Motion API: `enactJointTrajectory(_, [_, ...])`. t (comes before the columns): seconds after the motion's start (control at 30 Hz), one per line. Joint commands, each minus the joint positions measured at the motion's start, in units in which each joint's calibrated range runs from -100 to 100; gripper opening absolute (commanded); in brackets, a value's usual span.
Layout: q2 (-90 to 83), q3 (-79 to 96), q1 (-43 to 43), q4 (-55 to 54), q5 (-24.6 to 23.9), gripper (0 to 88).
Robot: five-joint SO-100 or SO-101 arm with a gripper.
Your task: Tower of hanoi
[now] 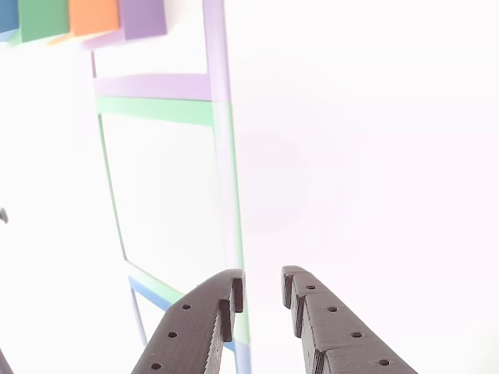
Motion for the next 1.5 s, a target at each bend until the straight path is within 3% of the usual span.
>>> enactJointTrajectory(0.0, [-0.8, 0.6, -1.8, 0.1, -0.4, 1.5])
enactJointTrajectory(0.1, [-0.8, 0.6, -0.6, 0.1, -0.4, 1.5])
enactJointTrajectory(0.23, [0.0, -0.7, -0.1, -0.6, 9.3, 1.5])
enactJointTrajectory(0.57, [14.7, -21.0, 0.6, -3.8, 57.9, 1.5])
enactJointTrajectory(0.73, [20.9, -32.8, 0.7, -3.5, 89.1, 1.5])
enactJointTrajectory(0.9, [30.1, -43.6, 2.0, -1.0, 113.8, 1.5])
enactJointTrajectory(0.97, [34.1, -48.6, 2.3, 2.3, 126.8, 1.4])
enactJointTrajectory(1.07, [41.0, -58.1, 2.8, 6.7, 134.5, 1.4])
enactJointTrajectory(1.13, [41.9, -61.4, 3.3, 7.5, 144.1, 1.4])
enactJointTrajectory(1.17, [41.9, -62.5, 4.0, 7.6, 150.0, 1.4])
enactJointTrajectory(1.23, [41.4, -64.1, 5.2, 8.0, 168.7, 1.4])
enactJointTrajectory(1.33, [40.9, -66.2, 7.6, 8.8, 185.3, 1.4])
enactJointTrajectory(1.37, [41.1, -67.3, 8.7, 9.3, 188.9, 1.4])
enactJointTrajectory(1.47, [40.3, -68.5, 11.1, 9.2, 191.7, 1.4])
